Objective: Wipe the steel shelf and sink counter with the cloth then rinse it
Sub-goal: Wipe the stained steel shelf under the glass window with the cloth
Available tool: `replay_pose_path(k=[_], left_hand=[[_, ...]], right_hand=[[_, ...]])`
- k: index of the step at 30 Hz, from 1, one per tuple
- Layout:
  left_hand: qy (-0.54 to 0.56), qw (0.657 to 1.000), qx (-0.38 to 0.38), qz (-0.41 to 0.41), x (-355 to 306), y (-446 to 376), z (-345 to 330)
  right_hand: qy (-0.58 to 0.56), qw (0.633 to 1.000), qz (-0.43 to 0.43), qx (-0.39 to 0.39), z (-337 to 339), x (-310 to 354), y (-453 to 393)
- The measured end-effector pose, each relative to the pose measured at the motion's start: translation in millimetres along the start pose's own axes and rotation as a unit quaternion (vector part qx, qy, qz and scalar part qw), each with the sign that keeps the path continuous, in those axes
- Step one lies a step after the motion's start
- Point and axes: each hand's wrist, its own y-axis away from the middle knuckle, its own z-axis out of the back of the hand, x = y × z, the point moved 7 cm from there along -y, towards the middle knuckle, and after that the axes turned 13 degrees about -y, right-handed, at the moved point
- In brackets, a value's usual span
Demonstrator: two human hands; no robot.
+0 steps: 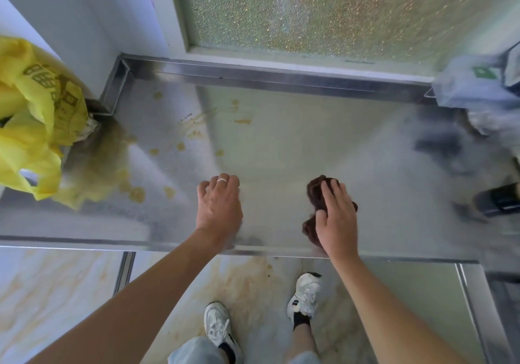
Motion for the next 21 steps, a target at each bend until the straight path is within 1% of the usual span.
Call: replay_pose_path(k=[2,5,10,16,18,21], left_hand=[[-0.010,1.000,0.015,-0.004,0.8,4.1,-2.1],[-0.019,0.999,0.027,0.018,9.9,10.7,0.0],[-0.035,0.997,0.042,0.061,36.4,15.3,3.5],[-0.043,0.992,0.038,0.112,93.2,17.7,3.0],[-0.044,0.991,0.030,0.123,112.0,18.9,2.1],[-0.019,0.988,0.017,0.152,136.3,18.7,3.6]], right_hand=[[0.012,0.998,-0.051,-0.022,2.7,-5.2,7.8],[0.025,0.994,-0.104,-0.021,-15.5,18.1,19.0],[0.031,0.996,-0.075,0.043,-77.6,100.8,37.3],[-0.015,0.992,-0.104,0.072,-137.1,184.4,28.6],[-0.029,0.993,-0.087,0.078,-150.2,203.1,23.1],[-0.044,0.992,-0.021,0.116,-169.5,229.6,14.9]])
